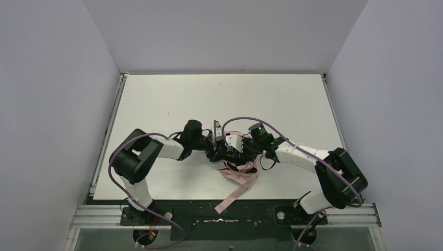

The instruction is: Put away the umbrella

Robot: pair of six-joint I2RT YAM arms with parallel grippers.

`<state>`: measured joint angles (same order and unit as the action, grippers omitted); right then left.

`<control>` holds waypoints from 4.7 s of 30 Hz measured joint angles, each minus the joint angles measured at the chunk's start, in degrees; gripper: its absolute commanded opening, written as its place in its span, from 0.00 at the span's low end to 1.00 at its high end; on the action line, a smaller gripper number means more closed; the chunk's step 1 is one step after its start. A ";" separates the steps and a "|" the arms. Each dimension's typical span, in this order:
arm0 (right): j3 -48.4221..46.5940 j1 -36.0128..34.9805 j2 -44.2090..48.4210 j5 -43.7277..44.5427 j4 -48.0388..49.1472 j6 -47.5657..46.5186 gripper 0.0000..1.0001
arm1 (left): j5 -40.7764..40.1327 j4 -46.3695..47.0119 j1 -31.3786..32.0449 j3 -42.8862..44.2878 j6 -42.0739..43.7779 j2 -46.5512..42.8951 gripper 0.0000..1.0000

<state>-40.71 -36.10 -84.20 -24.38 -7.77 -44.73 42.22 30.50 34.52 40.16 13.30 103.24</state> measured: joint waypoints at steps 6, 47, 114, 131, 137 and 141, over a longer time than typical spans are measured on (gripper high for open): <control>0.24 0.04 0.37 0.04 0.26 0.83 0.65 | 0.28 -2.67 -0.04 1.18 1.16 0.07 0.00; -4.24 -3.32 12.79 9.53 4.68 43.85 0.37 | -3.06 -9.84 1.95 2.95 7.43 -0.72 0.00; -25.42 2.32 13.68 13.66 -27.23 70.51 0.50 | -16.17 -6.19 4.07 -2.21 14.69 -5.97 0.00; -9.01 2.27 13.25 4.48 -11.56 83.43 0.46 | -16.52 -6.16 4.17 -2.21 15.65 -5.97 0.00; -8.68 2.27 13.40 0.72 -8.02 83.19 0.55 | -16.50 -6.19 4.17 -2.21 15.93 -5.97 0.00; -7.15 2.69 14.12 -0.72 -7.58 82.95 0.53 | -16.55 -6.25 4.17 -2.21 16.15 -5.97 0.00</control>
<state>-47.86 -33.41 -70.08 -25.10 -15.35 38.22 25.67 24.25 38.70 37.95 29.45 97.27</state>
